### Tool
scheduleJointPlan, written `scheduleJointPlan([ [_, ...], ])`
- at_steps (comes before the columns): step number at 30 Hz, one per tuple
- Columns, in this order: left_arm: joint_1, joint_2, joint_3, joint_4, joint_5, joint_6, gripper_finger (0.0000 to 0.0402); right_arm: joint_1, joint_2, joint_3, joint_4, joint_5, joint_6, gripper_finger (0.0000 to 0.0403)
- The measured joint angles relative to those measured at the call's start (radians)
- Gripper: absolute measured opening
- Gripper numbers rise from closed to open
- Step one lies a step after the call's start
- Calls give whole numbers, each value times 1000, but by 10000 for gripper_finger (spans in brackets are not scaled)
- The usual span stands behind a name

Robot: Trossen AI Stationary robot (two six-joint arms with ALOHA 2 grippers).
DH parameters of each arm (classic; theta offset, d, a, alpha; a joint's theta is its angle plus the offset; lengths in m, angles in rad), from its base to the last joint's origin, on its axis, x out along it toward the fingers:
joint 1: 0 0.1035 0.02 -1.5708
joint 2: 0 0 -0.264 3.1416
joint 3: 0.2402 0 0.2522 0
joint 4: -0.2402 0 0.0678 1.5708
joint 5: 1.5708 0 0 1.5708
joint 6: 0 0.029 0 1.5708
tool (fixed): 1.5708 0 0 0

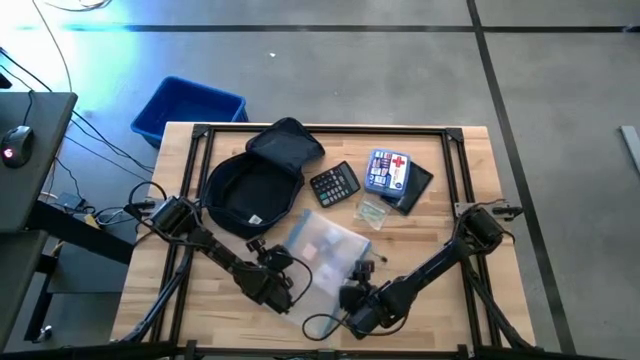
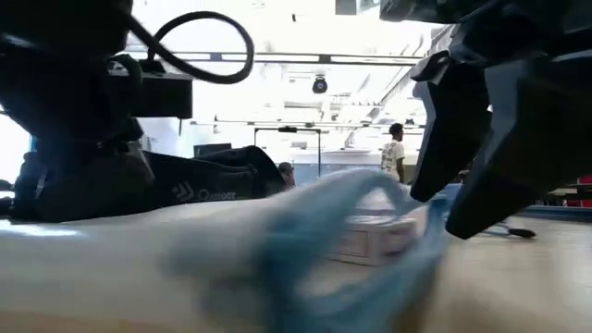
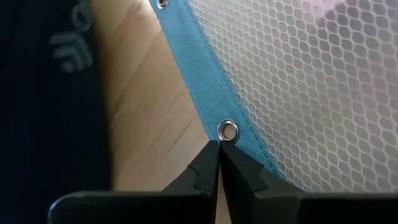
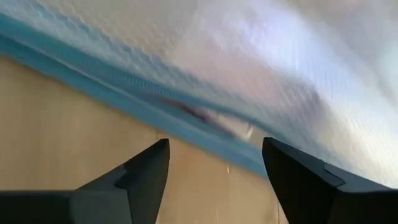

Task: Unpack backpack
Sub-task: Remove the playing card from the transparent zip bag

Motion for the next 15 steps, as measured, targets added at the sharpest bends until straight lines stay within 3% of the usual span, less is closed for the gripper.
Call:
scheduleJointPlan([
  [7, -28, -4, 68, -20, 12, -30, 0, -36, 0, 1, 70, 10, 68, 282],
  [12, -31, -5, 70, 1, 34, -28, 0, -63, -2, 2, 152, -128, 83, 311],
  [15, -35, -5, 70, 2, 61, -22, 0, -55, -2, 2, 72, -158, 117, 313],
])
